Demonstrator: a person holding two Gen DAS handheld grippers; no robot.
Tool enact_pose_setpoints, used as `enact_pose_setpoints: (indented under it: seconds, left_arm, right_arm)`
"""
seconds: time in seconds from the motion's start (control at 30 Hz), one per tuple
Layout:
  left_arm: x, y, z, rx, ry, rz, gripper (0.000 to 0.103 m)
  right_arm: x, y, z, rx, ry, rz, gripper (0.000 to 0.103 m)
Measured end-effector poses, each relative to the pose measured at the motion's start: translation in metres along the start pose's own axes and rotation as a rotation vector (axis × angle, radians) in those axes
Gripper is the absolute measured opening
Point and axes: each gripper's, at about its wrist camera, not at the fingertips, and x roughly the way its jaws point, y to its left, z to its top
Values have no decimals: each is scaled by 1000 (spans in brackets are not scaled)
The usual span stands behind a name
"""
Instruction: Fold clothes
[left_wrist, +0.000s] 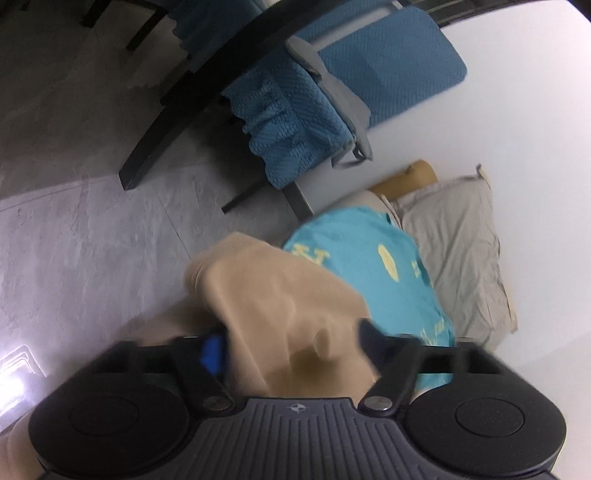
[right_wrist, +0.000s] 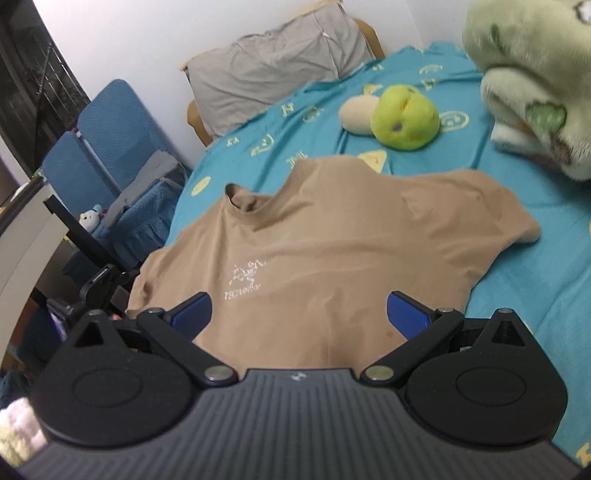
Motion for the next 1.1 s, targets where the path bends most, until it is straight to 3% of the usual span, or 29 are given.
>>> enact_pose_setpoints:
  seconds: [0.1, 0.27, 0.4, 0.53, 0.67, 0.83, 0.97, 1.07, 1.1]
  left_arm:
    - [4, -6, 5, 60, -13, 13, 8]
    - [-20, -51, 7, 323, -73, 44, 7]
    - [-46, -118, -13, 675, -124, 78, 7]
    - [-64, -184, -63, 1008, -153, 62, 7]
    - [-66, -229, -138, 1253, -100, -26, 7]
    - [-51, -246, -241, 1414, 39, -115, 7]
    - [-22, -230, -293, 1439, 139, -102, 8]
    - [-4, -212, -307, 1420, 197, -66, 20]
    - [-2, -207, -307, 1419, 212, -59, 29]
  right_arm:
    - [2, -3, -1, 15, 18, -8, 103]
    - [-8, -7, 4, 57, -11, 4, 103]
    - [-23, -14, 9, 83, -49, 11, 103]
    - [-40, -25, 14, 127, -88, 15, 103]
    - [-59, -38, 20, 164, -135, 21, 103]
    - [-71, -55, 27, 174, -191, -15, 103]
    - [-66, -68, 28, 206, -180, -17, 103]
    - [-60, -69, 28, 198, -165, -20, 103]
    - [-58, -68, 27, 192, -161, -16, 103]
